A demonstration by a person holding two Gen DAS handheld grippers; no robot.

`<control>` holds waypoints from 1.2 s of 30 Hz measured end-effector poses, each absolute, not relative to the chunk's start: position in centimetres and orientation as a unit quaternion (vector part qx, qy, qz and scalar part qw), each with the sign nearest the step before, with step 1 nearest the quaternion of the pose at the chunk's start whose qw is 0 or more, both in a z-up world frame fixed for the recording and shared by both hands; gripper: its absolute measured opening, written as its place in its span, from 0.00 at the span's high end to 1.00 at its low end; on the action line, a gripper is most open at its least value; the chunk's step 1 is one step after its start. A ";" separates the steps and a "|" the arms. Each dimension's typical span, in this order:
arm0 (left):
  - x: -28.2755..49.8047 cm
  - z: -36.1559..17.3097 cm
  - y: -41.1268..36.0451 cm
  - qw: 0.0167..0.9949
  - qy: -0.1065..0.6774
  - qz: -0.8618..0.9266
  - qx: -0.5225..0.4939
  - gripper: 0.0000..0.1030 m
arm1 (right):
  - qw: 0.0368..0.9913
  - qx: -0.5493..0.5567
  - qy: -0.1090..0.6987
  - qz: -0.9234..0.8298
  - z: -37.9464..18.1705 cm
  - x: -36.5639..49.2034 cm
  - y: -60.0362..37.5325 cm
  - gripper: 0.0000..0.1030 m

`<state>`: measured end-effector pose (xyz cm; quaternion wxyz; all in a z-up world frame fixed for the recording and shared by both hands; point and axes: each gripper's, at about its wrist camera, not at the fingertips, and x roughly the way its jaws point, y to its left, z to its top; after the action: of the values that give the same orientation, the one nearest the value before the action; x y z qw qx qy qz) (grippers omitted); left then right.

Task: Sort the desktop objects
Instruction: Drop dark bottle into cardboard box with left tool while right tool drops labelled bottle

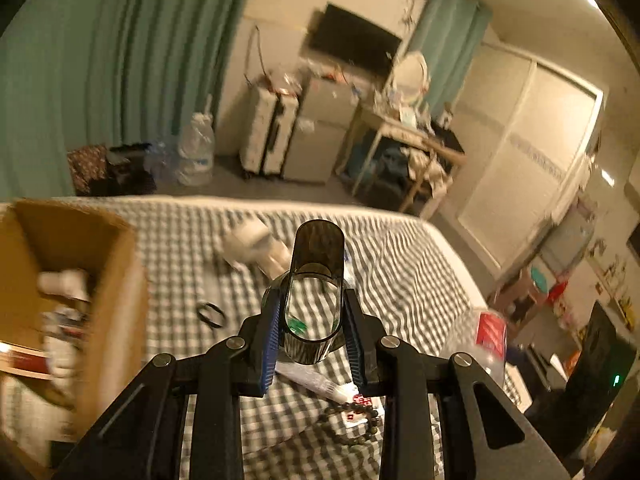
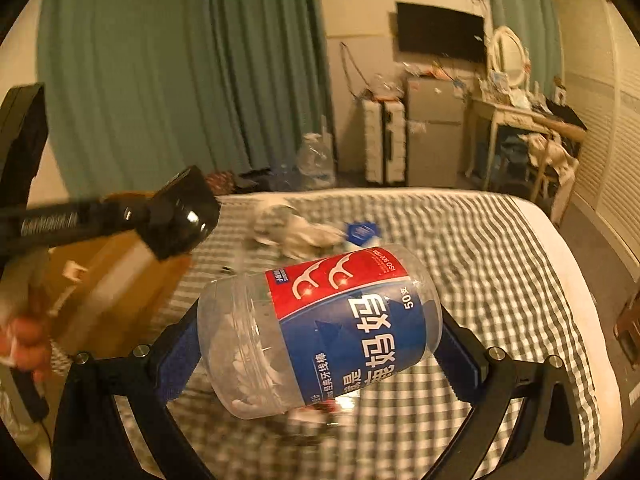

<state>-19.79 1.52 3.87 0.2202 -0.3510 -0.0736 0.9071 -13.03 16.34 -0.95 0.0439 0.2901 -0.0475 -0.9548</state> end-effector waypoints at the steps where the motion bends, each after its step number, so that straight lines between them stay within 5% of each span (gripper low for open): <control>1: -19.3 5.0 0.1 0.211 -0.073 0.913 -0.342 0.72 | 0.055 0.286 -0.054 -0.955 -0.3 -12.8 15.4 0.02; 13: -16.6 4.9 -14.9 0.077 -0.073 0.938 -0.331 0.72 | 0.241 0.269 -0.103 -0.927 5.5 -17.3 -0.9 0.02; 25: -18.3 -0.6 -21.8 0.045 -0.093 0.928 -0.358 0.69 | 0.230 0.347 -0.121 -0.901 0.5 -25.6 -6.8 0.01; 29: -18.5 -0.5 -22.5 0.027 -0.084 0.933 -0.350 0.25 | 0.235 0.317 -0.137 -0.909 1.1 -25.9 -6.8 0.01; 36: -17.6 1.1 -20.4 0.022 -0.062 0.937 -0.342 0.21 | 0.195 0.258 -0.142 -0.935 4.1 -24.4 -3.3 0.01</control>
<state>-17.64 -20.44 1.07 0.0223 -0.3420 -0.0621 0.9374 -24.36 -3.25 4.09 0.1950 0.2585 -0.1422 -0.9354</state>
